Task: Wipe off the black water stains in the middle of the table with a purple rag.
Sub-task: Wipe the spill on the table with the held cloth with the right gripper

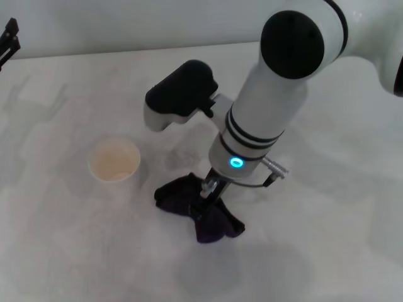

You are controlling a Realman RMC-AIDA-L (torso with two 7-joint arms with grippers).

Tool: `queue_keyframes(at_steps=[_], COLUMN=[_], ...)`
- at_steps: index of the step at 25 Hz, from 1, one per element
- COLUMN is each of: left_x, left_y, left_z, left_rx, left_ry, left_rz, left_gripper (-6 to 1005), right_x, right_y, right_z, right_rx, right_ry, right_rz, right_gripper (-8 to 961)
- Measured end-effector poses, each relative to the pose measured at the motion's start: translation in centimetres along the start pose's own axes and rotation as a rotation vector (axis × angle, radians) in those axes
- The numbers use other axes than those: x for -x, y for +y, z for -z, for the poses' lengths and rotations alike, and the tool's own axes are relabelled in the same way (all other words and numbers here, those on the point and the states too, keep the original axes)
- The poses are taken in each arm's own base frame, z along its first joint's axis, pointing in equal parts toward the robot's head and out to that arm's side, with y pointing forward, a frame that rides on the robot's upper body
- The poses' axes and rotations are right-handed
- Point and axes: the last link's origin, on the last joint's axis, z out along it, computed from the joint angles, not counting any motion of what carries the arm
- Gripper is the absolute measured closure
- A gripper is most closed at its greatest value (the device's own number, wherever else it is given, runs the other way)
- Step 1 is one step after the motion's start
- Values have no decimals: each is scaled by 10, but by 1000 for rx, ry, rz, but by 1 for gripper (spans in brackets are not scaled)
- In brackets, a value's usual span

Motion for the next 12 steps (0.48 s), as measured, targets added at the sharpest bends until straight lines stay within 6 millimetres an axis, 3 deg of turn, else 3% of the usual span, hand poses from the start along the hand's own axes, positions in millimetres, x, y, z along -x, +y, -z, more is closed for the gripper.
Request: queue_keyframes(at_steps=[12], left_x=[5], left_y=[-2], left_z=[7], left_rx=[-25], left_ry=[-12], left_rz=[16], left_gripper=[111], right_x=[5], right_y=[-19], right_z=[8], right_rx=[-53], right_ry=[-24], right_rz=[-33], right_gripper=[786])
